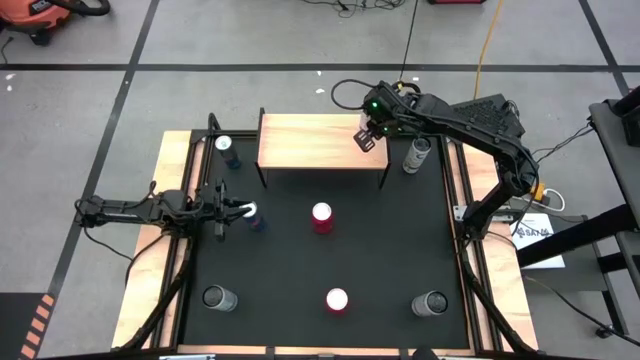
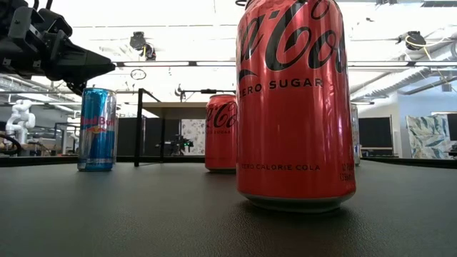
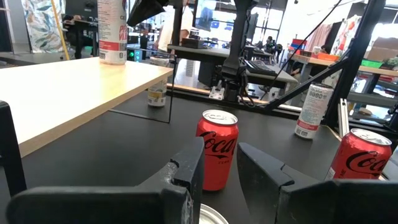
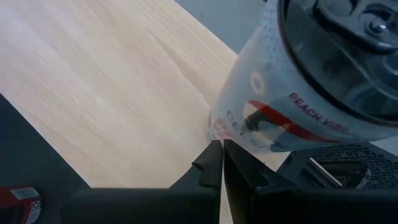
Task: Place canned beverage on shelf
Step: Put the top white pink soda can on the shelf
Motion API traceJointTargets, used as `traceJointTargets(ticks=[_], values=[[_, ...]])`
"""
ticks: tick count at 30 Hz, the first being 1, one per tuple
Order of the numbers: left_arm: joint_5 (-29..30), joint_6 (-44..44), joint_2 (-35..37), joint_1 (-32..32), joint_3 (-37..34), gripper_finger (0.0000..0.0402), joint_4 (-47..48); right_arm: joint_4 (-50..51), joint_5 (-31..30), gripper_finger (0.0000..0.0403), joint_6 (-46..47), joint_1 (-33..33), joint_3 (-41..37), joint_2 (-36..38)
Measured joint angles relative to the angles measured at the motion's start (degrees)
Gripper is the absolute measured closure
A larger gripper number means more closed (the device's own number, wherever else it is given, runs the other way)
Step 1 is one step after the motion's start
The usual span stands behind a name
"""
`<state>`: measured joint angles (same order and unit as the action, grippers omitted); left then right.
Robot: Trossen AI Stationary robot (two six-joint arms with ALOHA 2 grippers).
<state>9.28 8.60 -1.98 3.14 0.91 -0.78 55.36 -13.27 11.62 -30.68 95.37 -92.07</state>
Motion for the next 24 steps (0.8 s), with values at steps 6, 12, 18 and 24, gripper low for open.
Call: traceJointTargets(ticks=[6,12,18,24], values=[[-0.01,0.00,0.01,-0.01,0.00,0.0301,0.00,-1.22,-0.02,0.0403,-0.36,-0.36,0.00,0.00],[0.02,0.00,0.00,0.00,0.00,0.0301,0.00,-1.17,-0.01,0.0403,-0.33,-1.20,0.00,0.00],[0.01,-0.02,0.00,-0.01,0.00,0.0301,0.00,-1.15,0.03,0.0403,-0.34,-1.51,0.00,-0.27],[0.01,-0.02,0.01,-0.01,0.00,0.0301,0.02,-1.08,1.69,0.0403,-0.35,-1.51,0.00,-1.86]])
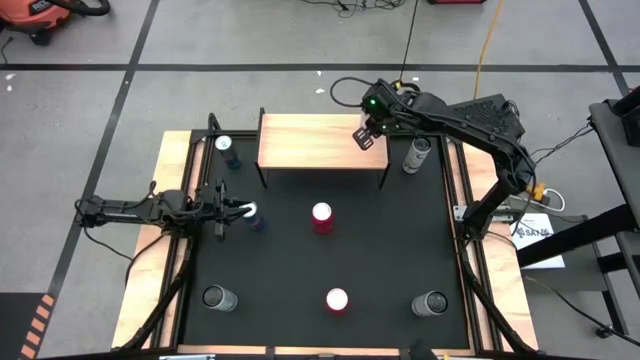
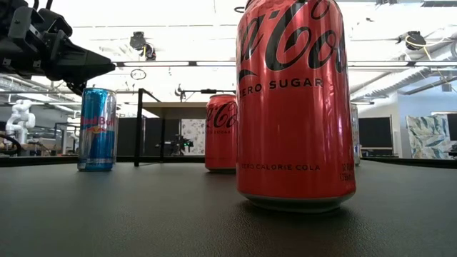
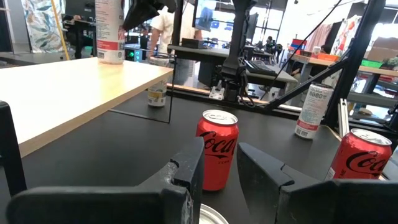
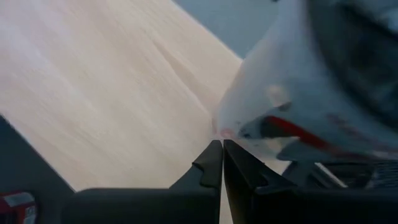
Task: Place canned beverage on shelf
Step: Put the top white pink soda can on the shelf, then put the bottom blue soda can on the shelf
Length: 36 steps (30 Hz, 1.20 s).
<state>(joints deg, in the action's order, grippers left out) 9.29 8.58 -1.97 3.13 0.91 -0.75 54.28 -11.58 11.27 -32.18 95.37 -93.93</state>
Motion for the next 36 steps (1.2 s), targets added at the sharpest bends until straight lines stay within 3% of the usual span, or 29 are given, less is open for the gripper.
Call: traceJointTargets(ticks=[11,17,29,36], values=[[0.00,0.00,0.01,0.01,0.00,0.0301,0.13,5.44,-0.43,0.0403,0.41,0.41,0.00,-0.20],[0.01,0.00,0.01,0.01,0.00,0.0301,0.15,5.24,-3.44,0.0403,1.21,0.42,0.00,-0.19],[0.01,0.00,0.01,0.00,0.00,0.0301,0.17,5.78,-3.31,0.0403,1.57,0.26,0.00,-0.18],[0.00,0.00,0.00,0.00,0.00,0.0301,0.08,11.14,-1.81,0.0403,2.92,4.40,3.02,-0.13]])
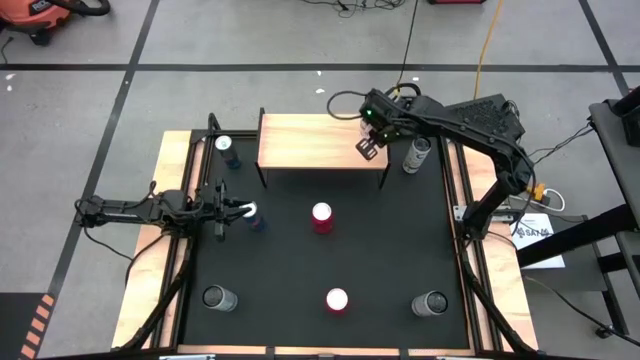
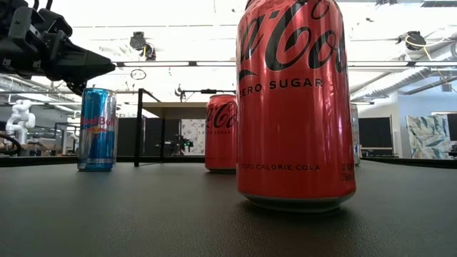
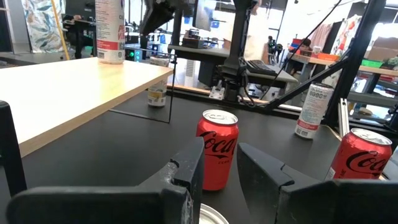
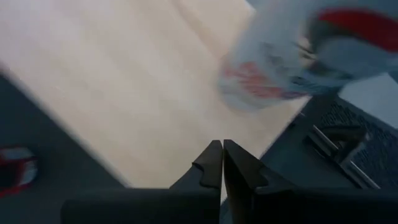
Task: Place canned beverage on shelf
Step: Put the bottom blue soda can on the shelf
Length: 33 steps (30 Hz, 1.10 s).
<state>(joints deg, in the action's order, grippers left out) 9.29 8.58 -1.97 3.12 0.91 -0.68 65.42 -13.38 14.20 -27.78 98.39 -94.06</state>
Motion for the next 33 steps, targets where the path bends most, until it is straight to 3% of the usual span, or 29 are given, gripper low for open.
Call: traceJointTargets(ticks=[21,33], values=[[-0.01,3.08,-0.01,0.00,-0.07,0.0301,-0.29,12.77,-6.45,0.0403,2.27,14.31,30.25,0.10],[-0.01,3.07,0.00,0.00,-0.07,0.0301,-0.72,18.52,-6.31,0.0403,5.06,17.79,34.58,0.72]])
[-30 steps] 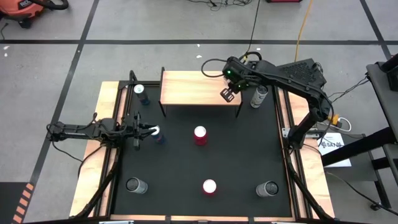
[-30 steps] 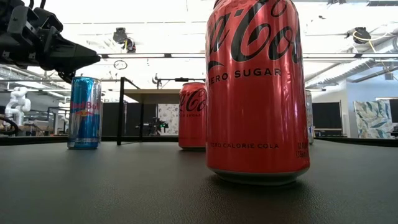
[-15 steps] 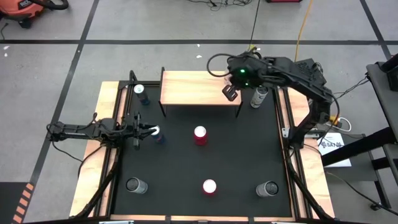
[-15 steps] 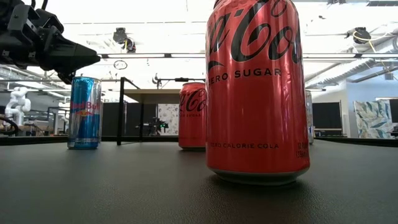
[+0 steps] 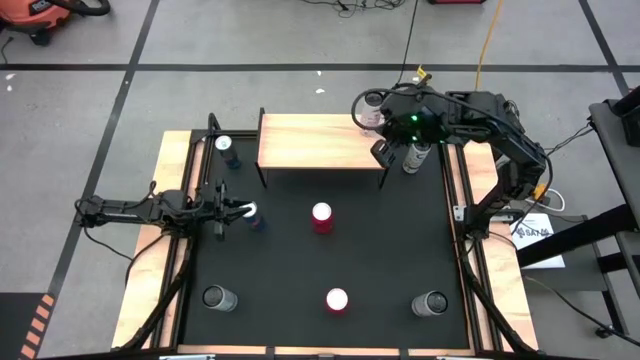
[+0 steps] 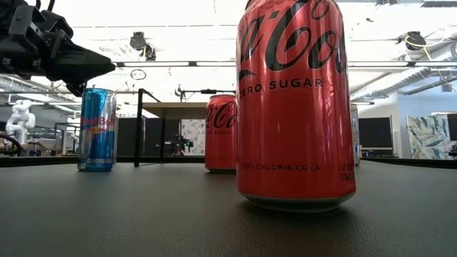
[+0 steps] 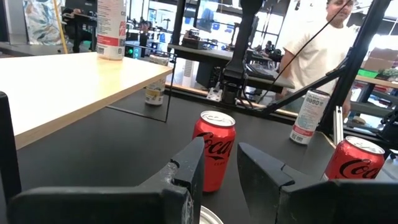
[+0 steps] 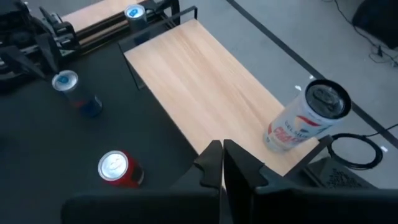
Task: Place canned beverage on shelf
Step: Put the bottom blue soda can on the shelf
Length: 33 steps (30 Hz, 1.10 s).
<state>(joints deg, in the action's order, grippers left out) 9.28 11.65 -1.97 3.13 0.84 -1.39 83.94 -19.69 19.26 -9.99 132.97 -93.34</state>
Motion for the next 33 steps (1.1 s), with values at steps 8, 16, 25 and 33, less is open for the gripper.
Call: traceJointTargets(ticks=[8,16,25,33], values=[[0.00,-0.03,0.00,-0.01,-0.10,0.0301,-0.72,0.52,0.25,0.0403,0.62,0.14,-0.10,0.00],[-1.67,0.05,0.01,-0.01,-0.11,0.0301,-0.85,0.26,0.25,0.0403,-1.86,0.10,-0.11,-0.26],[-1.75,-0.35,-0.01,-0.01,-0.09,0.0301,-1.20,0.09,0.25,0.0363,-1.98,0.12,-0.15,-2.22],[-1.70,-4.30,0.01,-0.01,-0.09,0.0301,-2.68,0.29,0.27,0.0323,-1.98,0.12,-0.17,-3.11]])
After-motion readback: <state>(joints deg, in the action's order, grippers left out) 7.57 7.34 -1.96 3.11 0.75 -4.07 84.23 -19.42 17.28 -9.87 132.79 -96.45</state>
